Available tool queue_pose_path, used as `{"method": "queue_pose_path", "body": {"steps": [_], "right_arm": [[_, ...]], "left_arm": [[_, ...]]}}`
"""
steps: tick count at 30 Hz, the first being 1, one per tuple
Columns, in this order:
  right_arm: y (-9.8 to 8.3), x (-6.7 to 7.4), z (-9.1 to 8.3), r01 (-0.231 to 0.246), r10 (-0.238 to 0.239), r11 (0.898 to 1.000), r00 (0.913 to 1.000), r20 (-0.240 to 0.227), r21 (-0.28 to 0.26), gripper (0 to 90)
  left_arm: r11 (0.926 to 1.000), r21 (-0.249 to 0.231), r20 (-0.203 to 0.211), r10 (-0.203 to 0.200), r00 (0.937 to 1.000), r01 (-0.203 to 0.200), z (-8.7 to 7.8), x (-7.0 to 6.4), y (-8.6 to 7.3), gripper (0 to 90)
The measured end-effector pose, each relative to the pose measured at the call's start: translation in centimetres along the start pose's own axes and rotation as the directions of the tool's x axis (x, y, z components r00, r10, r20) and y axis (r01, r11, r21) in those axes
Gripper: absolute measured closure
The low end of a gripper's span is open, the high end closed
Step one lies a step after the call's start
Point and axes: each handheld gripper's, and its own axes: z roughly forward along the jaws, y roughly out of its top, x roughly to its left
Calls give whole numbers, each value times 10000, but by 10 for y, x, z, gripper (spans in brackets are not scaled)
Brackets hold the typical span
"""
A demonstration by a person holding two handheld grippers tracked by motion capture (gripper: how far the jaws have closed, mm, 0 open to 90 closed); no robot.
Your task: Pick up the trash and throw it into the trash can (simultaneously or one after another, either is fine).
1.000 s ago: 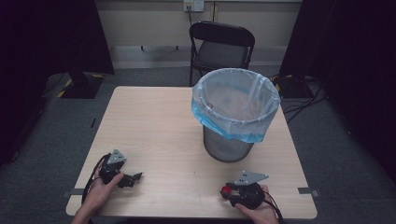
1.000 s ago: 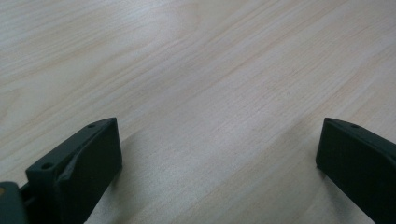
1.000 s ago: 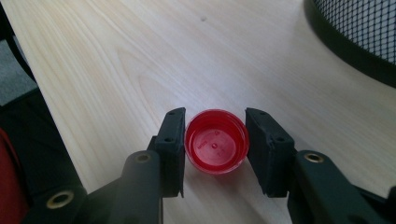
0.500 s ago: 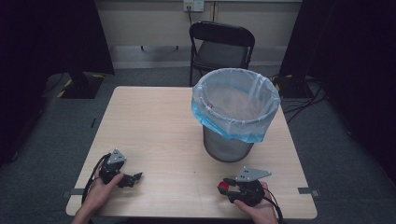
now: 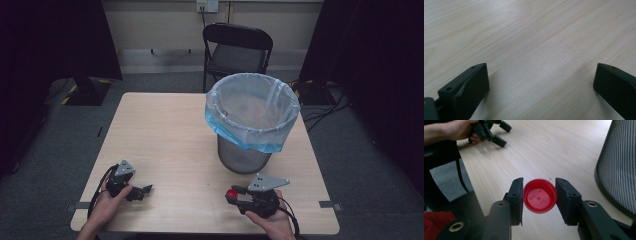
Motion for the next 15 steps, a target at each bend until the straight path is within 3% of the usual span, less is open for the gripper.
{"method": "queue_pose_path", "body": {"steps": [9,15], "right_arm": [[25,6,-9,180,-185,9991,9997,-126,-391,600],[44,11,-16,157,-205,9963,9982,-558,-851,600]], "left_arm": [[10000,5,-6,1,10000,-1,0,0,0,0],[10000,3,-1,-1,10000,1,0,0,0,0]]}}
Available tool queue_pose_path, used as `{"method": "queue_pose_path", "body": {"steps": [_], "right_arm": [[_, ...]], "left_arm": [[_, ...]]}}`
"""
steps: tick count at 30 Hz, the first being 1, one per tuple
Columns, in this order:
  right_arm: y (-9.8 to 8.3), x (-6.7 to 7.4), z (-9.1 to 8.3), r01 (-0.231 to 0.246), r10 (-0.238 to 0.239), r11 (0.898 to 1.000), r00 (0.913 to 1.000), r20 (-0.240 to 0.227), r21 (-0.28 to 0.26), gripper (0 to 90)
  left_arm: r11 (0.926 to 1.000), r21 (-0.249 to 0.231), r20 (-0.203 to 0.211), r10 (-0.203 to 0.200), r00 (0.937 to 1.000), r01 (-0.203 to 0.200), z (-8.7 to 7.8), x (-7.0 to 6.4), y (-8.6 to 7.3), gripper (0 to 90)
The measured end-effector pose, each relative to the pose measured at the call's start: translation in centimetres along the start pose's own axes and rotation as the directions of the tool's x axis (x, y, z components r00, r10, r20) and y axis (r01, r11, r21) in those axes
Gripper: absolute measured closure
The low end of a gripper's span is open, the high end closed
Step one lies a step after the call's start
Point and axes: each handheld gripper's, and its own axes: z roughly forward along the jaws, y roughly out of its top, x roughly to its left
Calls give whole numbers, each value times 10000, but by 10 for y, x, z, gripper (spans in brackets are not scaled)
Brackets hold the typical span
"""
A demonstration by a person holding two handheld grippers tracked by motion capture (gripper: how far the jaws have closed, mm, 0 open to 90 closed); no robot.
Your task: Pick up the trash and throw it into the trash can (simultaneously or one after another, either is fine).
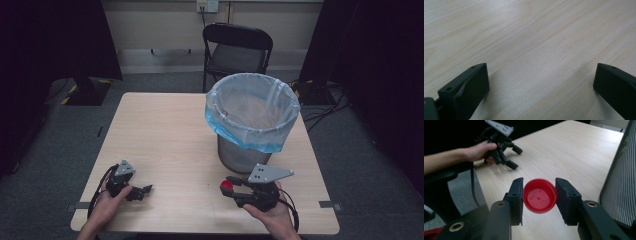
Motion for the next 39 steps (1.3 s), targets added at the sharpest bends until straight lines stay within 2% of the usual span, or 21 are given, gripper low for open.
{"method": "queue_pose_path", "body": {"steps": [6,13,26,39], "right_arm": [[18,4,-2,50,-67,9992,9990,-445,-400,601],[33,8,0,259,-289,9987,9972,-690,-436,601],[66,11,-15,538,-649,9893,9948,-787,-1353,601],[102,7,-22,794,-985,9753,9916,-840,-2063,601]], "left_arm": [[10000,-1,-6,3,10000,-3,0,0,0,0],[10000,-3,-5,-1,10000,1,0,0,0,0],[10000,-8,12,-41,10000,41,0,0,0,0],[10000,2,-5,-2,10000,2,0,0,0,0]]}}
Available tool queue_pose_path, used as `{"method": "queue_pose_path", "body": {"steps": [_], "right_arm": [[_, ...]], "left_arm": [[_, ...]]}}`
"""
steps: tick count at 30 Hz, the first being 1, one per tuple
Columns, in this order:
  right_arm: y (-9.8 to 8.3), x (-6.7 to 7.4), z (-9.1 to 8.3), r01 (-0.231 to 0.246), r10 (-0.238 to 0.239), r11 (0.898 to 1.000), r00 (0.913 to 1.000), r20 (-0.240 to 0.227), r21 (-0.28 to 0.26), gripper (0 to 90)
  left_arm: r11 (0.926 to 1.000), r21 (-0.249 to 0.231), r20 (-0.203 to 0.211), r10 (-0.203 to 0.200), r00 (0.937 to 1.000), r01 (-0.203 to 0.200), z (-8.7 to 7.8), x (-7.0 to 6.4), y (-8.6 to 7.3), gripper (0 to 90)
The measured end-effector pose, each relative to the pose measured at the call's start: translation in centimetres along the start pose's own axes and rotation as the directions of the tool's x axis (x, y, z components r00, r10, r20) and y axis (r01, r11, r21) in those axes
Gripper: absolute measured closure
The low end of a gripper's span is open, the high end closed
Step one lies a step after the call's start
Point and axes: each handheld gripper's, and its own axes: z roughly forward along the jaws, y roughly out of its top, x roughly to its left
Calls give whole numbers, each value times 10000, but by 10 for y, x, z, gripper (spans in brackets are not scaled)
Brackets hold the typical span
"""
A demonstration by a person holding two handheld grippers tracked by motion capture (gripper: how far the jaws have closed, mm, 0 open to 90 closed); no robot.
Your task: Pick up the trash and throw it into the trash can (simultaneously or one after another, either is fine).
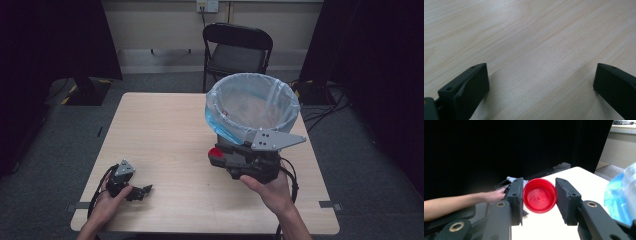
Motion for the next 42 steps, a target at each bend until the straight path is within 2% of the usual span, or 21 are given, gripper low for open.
{"method": "queue_pose_path", "body": {"steps": [7,20,30,42], "right_arm": [[22,-1,-5,434,-432,9979,9991,54,-472,601],[50,-15,-11,583,-536,9945,9970,561,-865,602],[60,-45,-11,298,-191,9966,9904,1369,-764,602],[66,-79,-7,17,42,9996,9758,2188,-265,601]], "left_arm": [[10000,-5,6,-1,10000,1,0,0,0,0],[10000,-4,5,1,10000,-1,0,0,0,0],[10000,2,1,4,10000,-4,0,0,0,0],[10000,2,-4,6,10000,-6,0,0,0,0]]}}
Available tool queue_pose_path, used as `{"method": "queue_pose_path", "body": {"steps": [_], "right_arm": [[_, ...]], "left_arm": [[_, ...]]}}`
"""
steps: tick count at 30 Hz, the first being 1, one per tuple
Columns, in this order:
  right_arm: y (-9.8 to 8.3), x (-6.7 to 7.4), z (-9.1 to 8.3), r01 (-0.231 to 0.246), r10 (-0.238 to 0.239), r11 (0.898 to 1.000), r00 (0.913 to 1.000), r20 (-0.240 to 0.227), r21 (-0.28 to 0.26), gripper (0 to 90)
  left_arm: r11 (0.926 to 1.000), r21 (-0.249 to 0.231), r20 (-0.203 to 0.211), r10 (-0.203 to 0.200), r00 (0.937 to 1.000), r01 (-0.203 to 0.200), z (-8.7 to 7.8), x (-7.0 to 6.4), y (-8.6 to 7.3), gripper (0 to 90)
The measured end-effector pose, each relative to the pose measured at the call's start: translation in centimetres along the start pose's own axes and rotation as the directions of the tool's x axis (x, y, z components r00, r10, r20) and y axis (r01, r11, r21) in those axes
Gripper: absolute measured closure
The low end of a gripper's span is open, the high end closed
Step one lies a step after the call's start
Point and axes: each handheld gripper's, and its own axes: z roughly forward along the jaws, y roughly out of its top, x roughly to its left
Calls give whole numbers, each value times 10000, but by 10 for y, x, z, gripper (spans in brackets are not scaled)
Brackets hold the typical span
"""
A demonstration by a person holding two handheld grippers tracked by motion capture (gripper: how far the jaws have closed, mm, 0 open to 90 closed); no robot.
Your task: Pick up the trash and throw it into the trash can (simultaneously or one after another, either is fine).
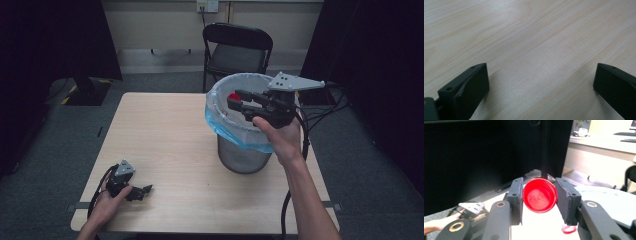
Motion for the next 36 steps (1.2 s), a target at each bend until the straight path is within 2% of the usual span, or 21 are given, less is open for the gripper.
{"method": "queue_pose_path", "body": {"steps": [8,15,20,26,30,36], "right_arm": [[0,-19,3,-202,149,9982,9955,932,558,601],[-1,-35,7,-380,242,9946,9898,1404,964,597],[0,-42,6,-493,311,9931,9854,1672,1061,580],[-3,-44,5,-590,423,9928,9869,1558,1039,444],[-4,-45,5,-705,521,9925,9830,1763,998,358],[-4,-43,2,-821,668,9935,9815,1797,788,276]], "left_arm": [[10000,1,4,-2,10000,2,0,0,0,0],[10000,-4,8,-3,10000,3,0,0,0,0],[10000,-1,8,-2,10000,2,0,0,0,0],[10000,2,4,2,10000,-2,0,0,0,0],[10000,3,5,4,10000,-4,0,0,0,0],[10000,-3,8,-2,10000,2,0,0,0,0]]}}
